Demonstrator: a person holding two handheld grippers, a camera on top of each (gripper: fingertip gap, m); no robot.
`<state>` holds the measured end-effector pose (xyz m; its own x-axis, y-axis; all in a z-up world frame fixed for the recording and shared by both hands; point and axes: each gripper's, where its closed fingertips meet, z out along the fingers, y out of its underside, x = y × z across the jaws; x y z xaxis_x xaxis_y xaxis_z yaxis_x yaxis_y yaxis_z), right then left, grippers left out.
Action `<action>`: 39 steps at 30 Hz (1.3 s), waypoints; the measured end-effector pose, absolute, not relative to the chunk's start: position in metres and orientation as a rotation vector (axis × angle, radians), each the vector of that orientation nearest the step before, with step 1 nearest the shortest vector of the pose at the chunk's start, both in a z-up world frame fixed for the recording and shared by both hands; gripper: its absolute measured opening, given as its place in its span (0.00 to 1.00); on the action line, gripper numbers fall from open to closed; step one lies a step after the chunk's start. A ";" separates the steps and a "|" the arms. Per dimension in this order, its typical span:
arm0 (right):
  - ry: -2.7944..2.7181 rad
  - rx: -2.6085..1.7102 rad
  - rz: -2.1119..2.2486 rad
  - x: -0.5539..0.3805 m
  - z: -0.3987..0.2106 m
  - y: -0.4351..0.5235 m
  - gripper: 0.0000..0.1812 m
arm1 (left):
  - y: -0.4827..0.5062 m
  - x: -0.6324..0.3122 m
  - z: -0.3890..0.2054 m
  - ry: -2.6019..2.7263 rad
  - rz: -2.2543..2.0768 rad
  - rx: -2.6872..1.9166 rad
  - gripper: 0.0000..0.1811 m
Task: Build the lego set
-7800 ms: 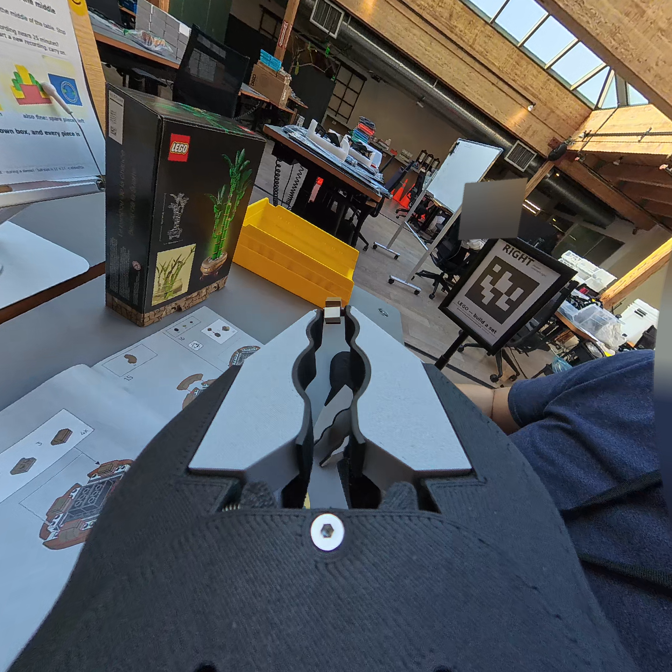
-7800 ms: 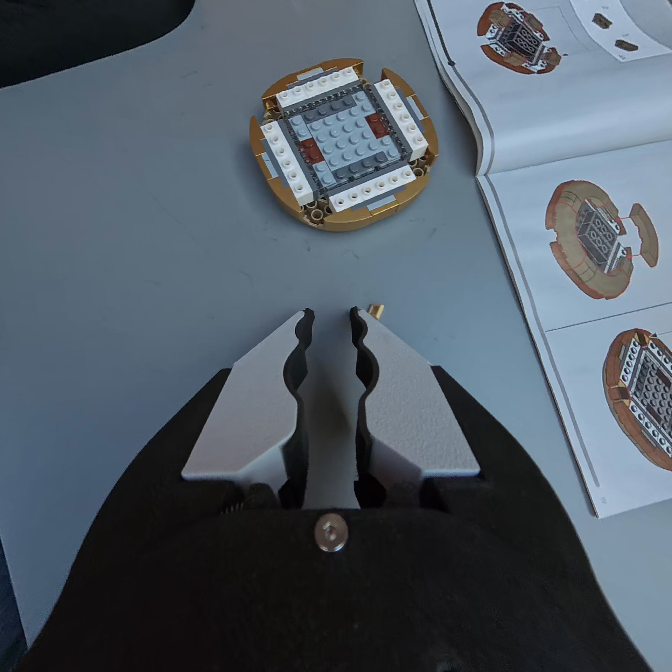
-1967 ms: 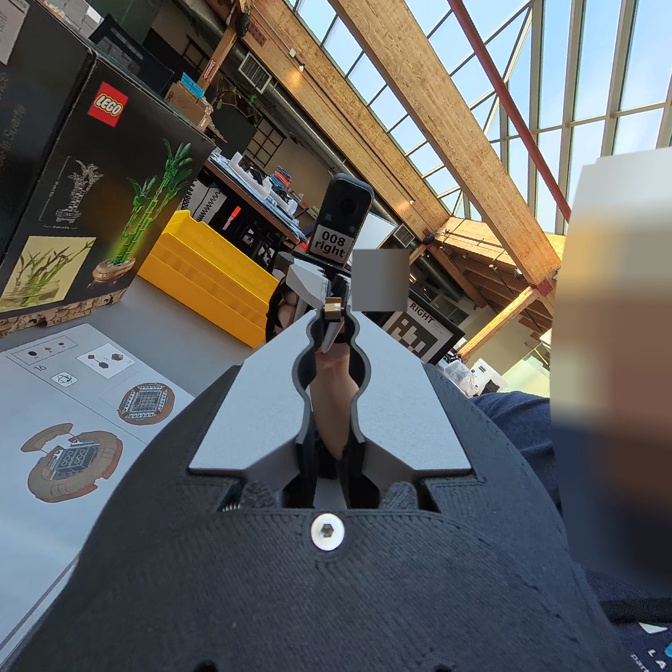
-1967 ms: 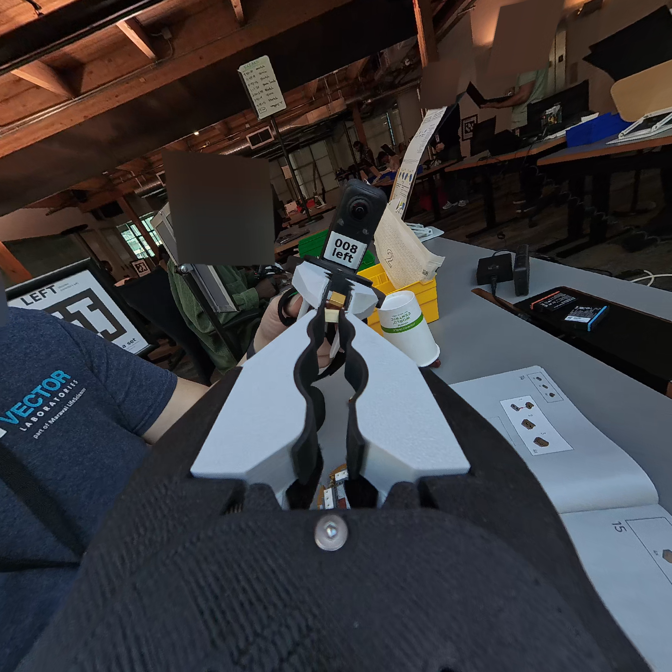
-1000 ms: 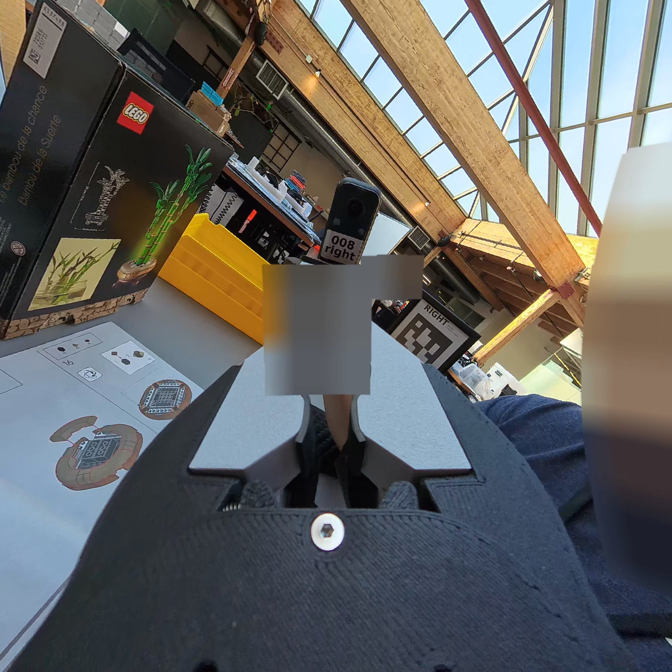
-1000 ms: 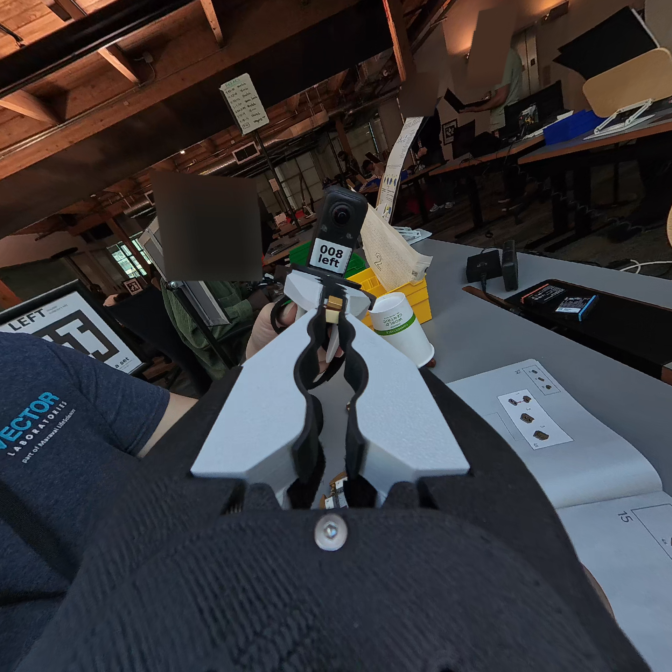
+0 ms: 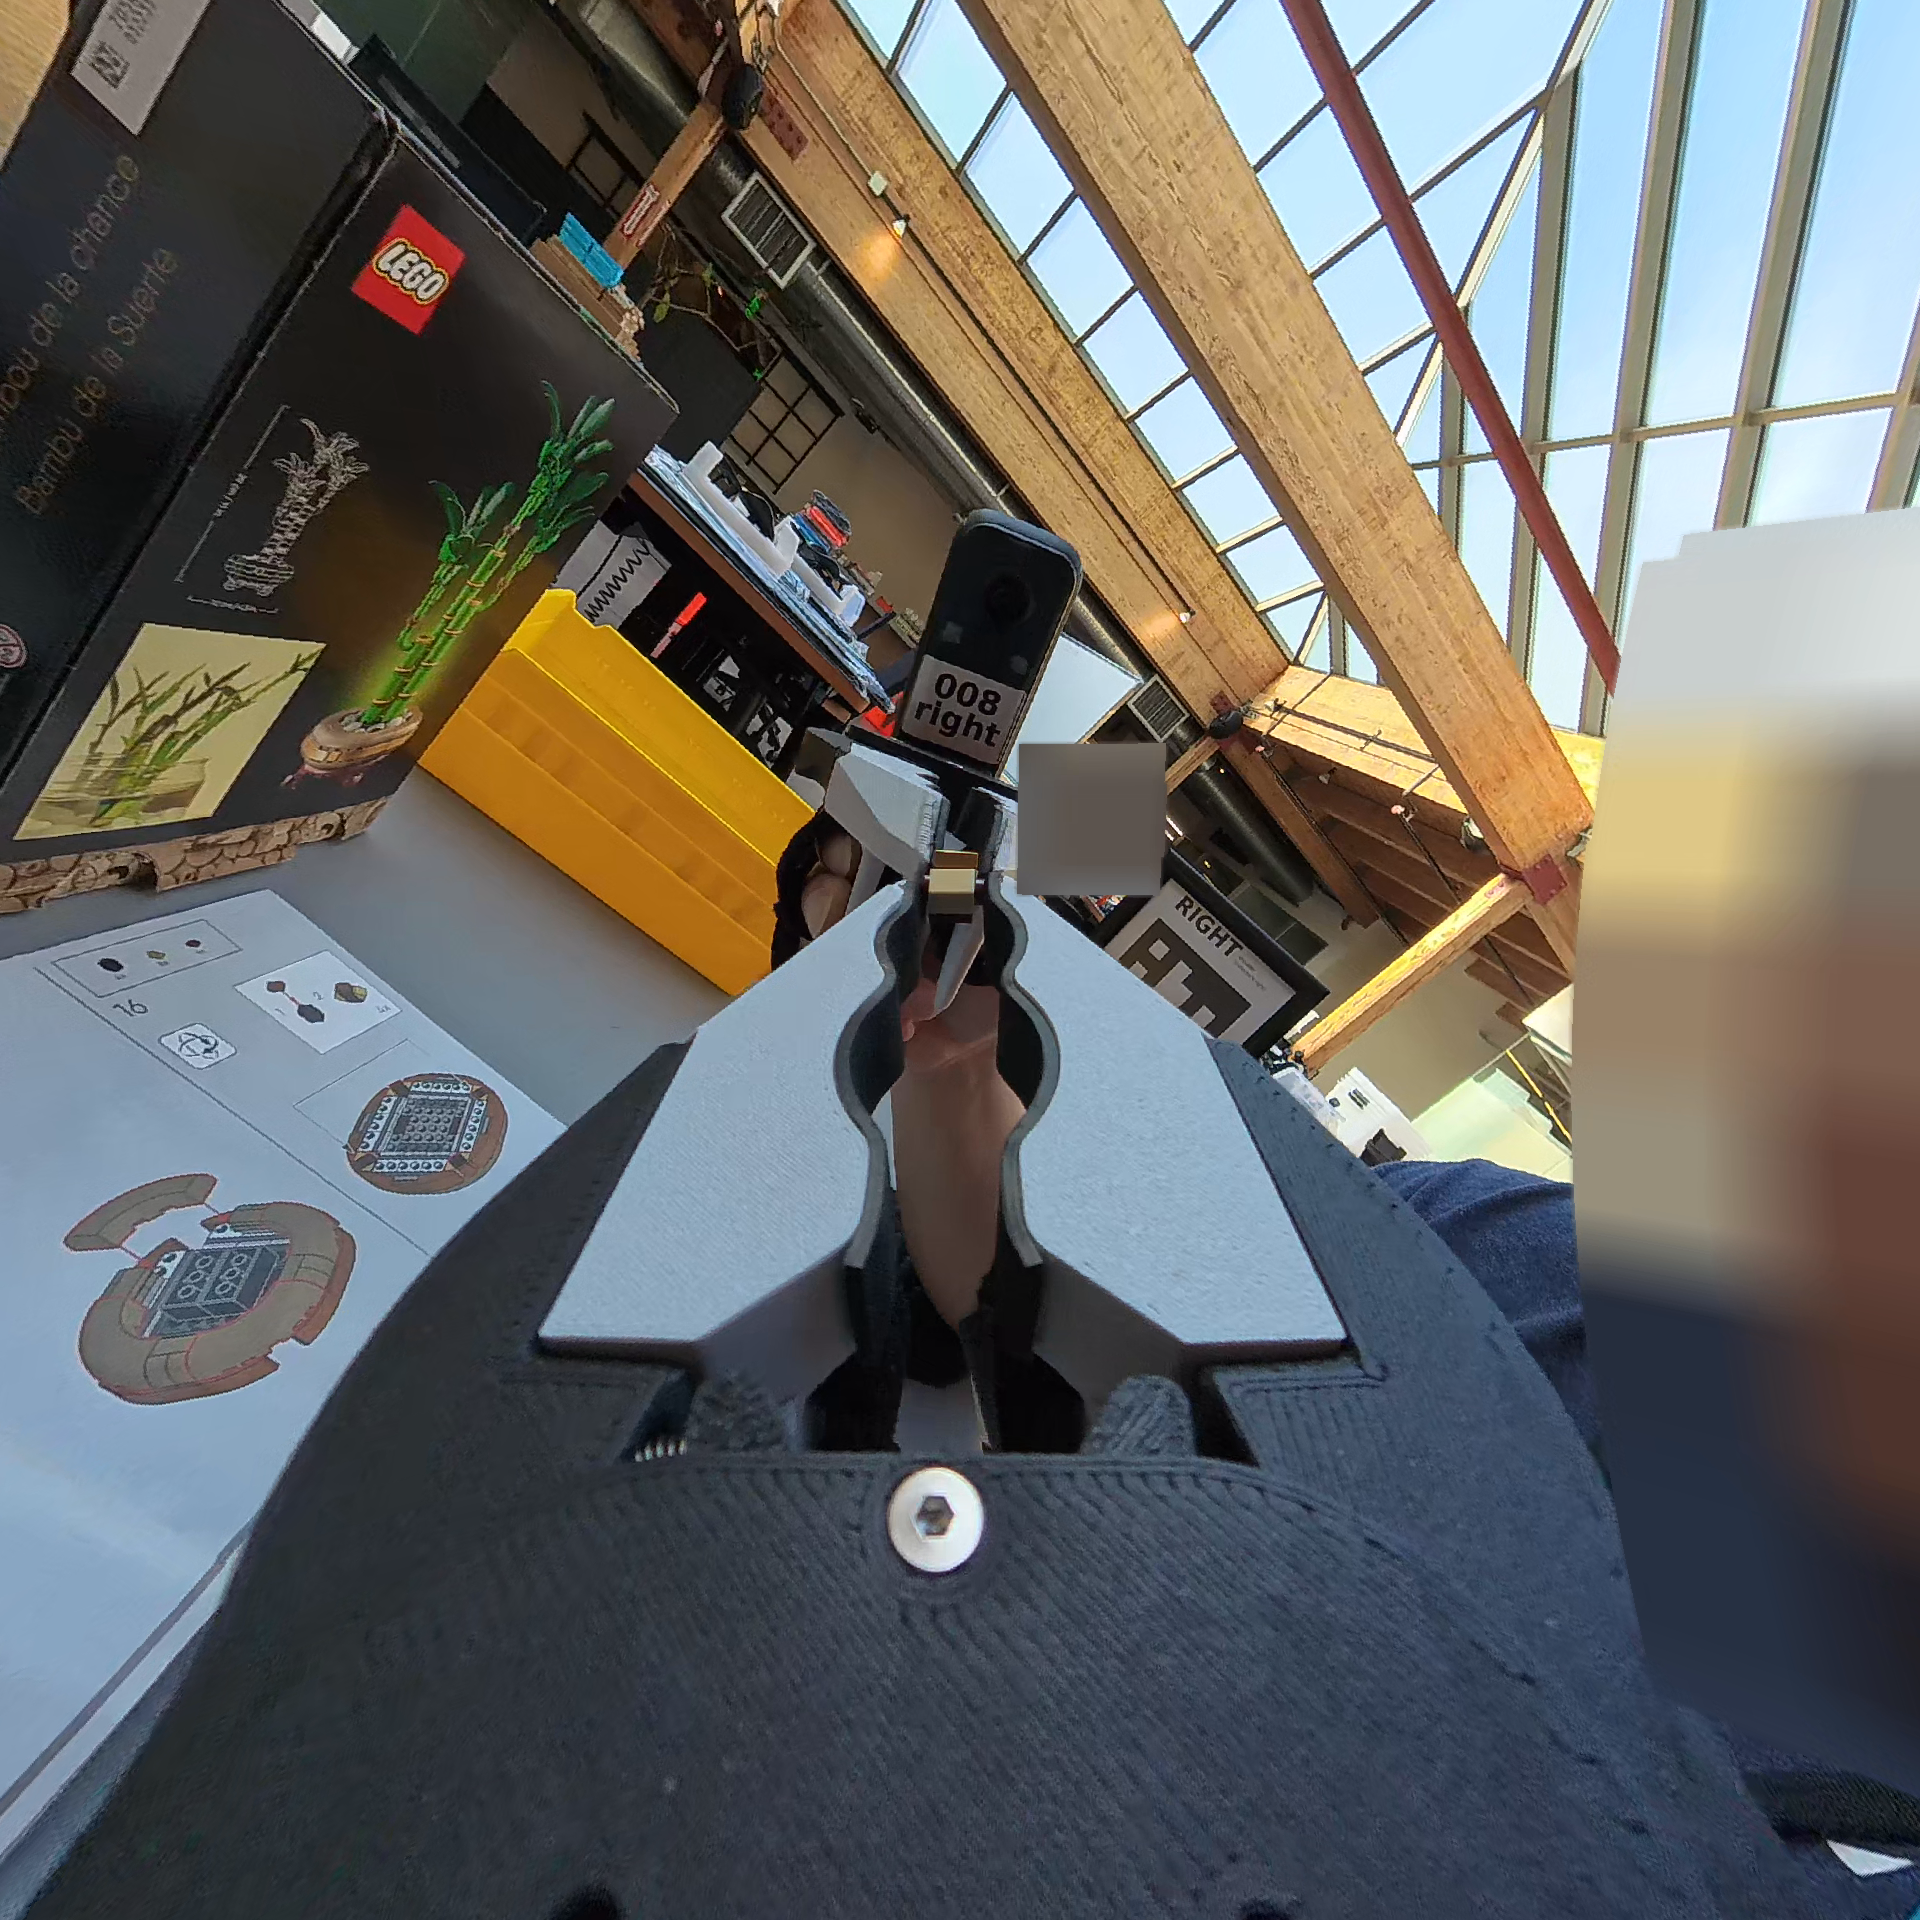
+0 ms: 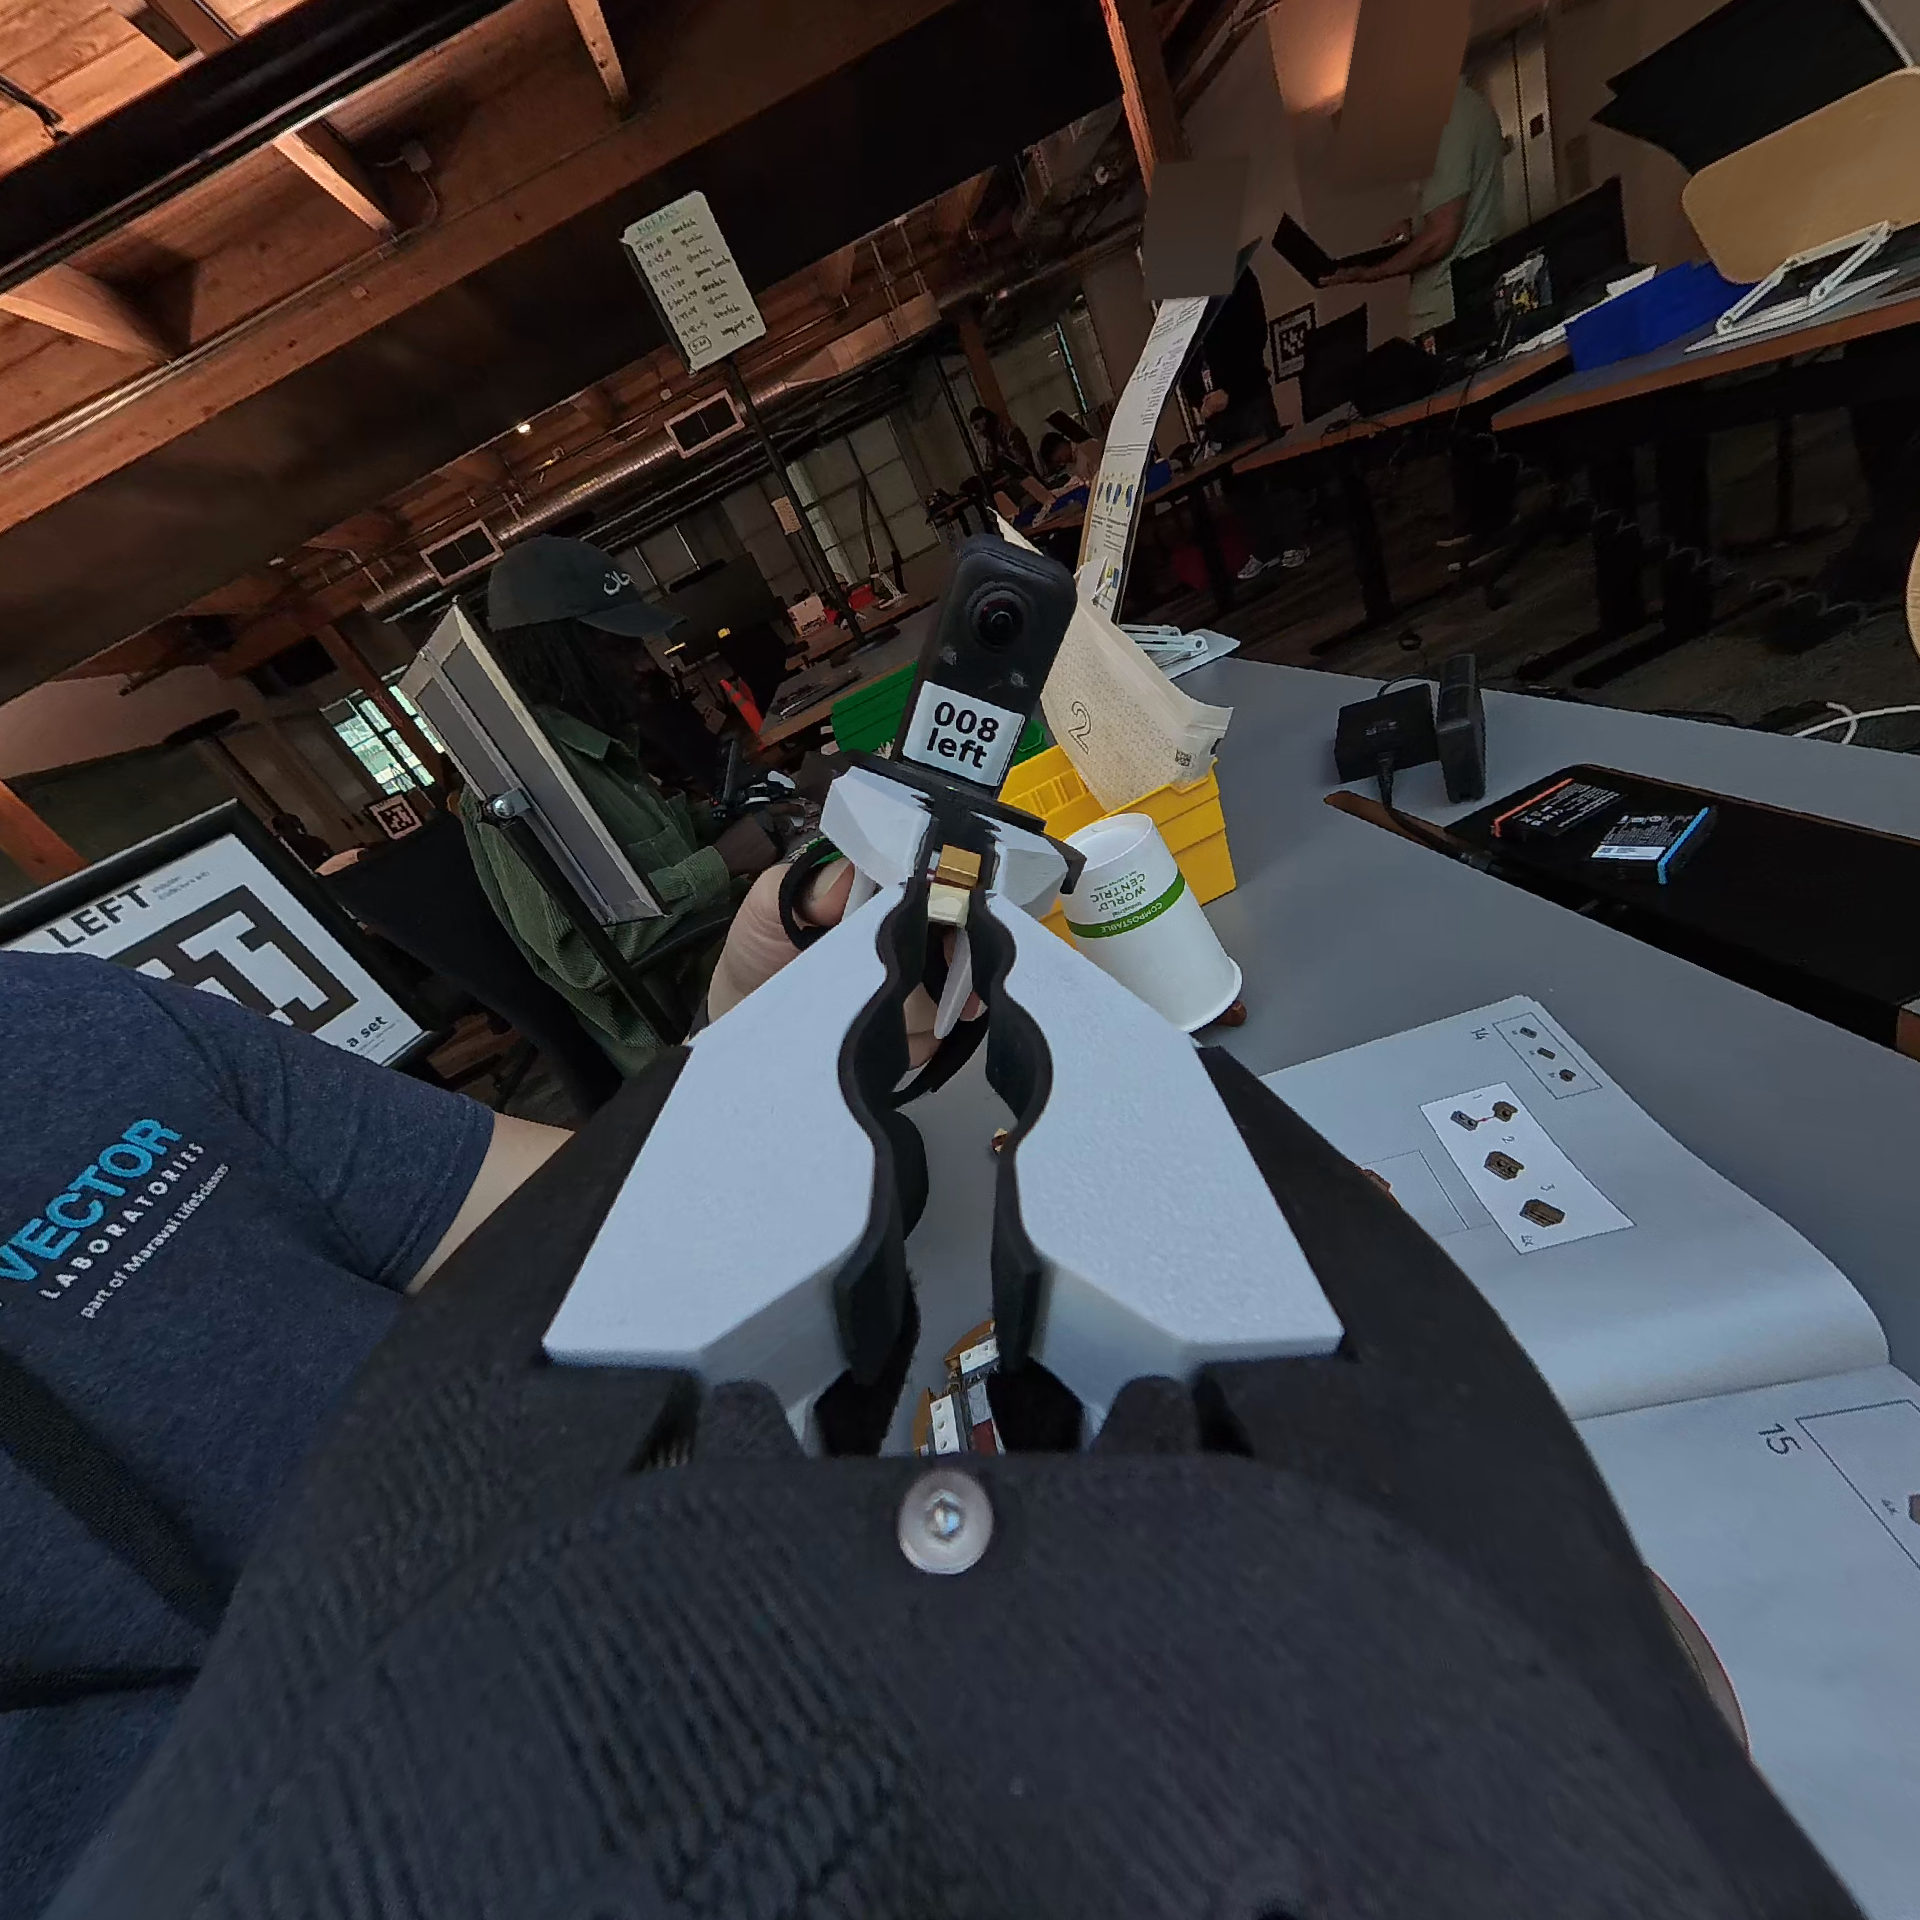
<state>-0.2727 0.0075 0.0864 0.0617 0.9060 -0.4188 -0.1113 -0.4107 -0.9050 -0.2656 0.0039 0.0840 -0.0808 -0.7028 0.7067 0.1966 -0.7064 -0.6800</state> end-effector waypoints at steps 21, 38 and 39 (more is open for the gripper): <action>-1.186 -1.055 0.565 -0.263 0.092 -0.002 0.03 | -0.003 -0.266 0.087 0.520 -2.042 -1.550 0.04; -1.258 -0.977 0.418 -0.266 0.088 -0.011 0.00 | -0.010 -0.262 0.087 0.567 -2.036 -1.564 0.05; -1.256 -0.974 0.412 -0.266 0.088 -0.011 0.00 | -0.010 -0.262 0.087 0.569 -2.031 -1.562 0.04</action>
<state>-0.2661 -0.0106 0.0881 0.3055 0.7364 0.6037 0.2355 0.5559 -0.7972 -0.2615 -0.0098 0.0870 -0.2074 -0.6239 0.7535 0.1412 -0.7813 -0.6080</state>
